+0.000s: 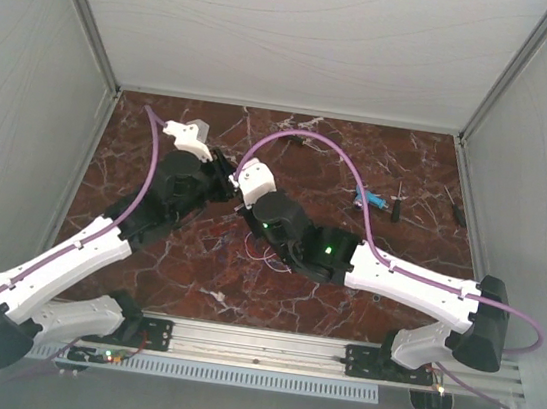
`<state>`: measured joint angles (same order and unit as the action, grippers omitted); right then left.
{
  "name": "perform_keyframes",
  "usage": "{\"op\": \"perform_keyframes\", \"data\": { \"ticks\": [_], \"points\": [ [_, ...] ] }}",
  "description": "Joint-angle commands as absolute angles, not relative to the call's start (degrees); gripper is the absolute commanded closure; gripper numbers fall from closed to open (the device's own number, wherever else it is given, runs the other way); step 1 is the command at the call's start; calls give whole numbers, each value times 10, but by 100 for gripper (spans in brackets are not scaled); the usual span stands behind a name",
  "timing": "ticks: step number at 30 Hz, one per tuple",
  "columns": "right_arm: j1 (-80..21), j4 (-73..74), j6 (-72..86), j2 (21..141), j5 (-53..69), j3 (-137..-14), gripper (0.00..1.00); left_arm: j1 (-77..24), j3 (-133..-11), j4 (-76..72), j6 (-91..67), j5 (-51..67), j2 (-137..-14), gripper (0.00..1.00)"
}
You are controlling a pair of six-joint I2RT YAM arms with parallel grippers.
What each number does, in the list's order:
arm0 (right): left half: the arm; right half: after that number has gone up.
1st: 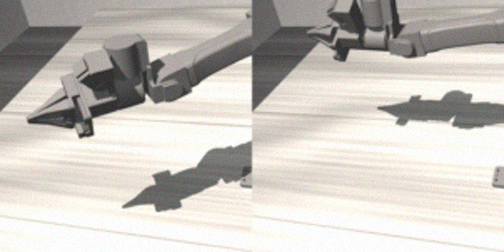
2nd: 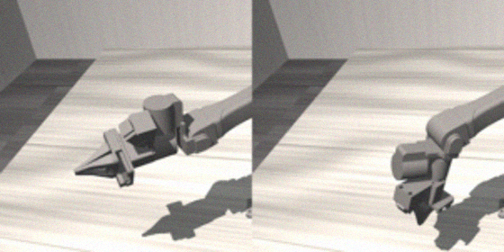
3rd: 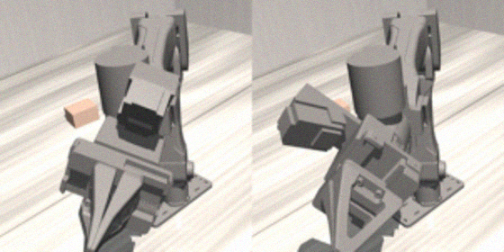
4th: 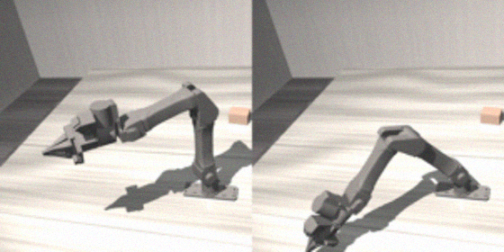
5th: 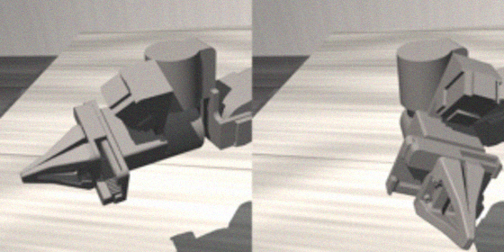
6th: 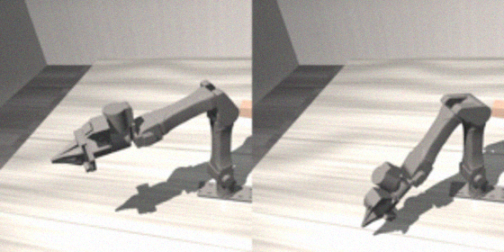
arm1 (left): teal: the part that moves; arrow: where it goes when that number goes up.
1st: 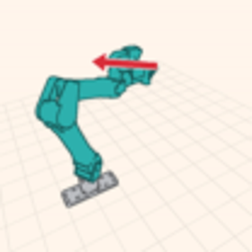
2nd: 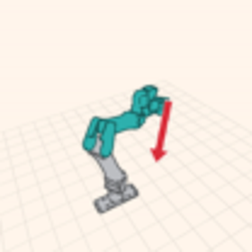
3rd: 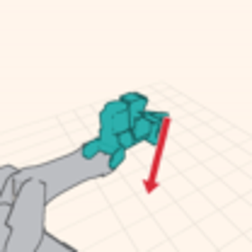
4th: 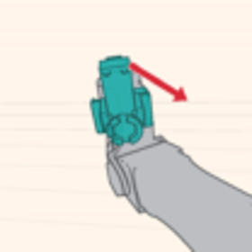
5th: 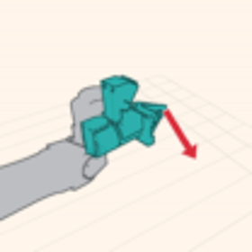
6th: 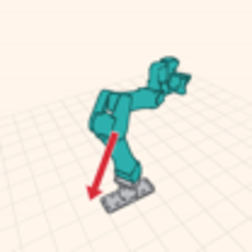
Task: Zip-tie the wires
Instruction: Pick up the ribbon at the center of the board.
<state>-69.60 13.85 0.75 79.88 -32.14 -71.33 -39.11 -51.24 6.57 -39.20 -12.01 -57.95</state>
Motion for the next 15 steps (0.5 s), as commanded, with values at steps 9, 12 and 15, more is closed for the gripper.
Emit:
{"op": "perform_keyframes", "data": {
  "ticks": [9,12,15],
  "points": [
    [-707,129,-7,804,-344,-736,100,-393,-544,50,-377,-121,-594,99],
    [-708,129,-8,807,-345,-737,100,-393,-544,50,-375,-123,-594,100],
    [-708,141,4,811,-347,-743,100,-393,-543,47,-371,-123,-593,100]
  ]
}}
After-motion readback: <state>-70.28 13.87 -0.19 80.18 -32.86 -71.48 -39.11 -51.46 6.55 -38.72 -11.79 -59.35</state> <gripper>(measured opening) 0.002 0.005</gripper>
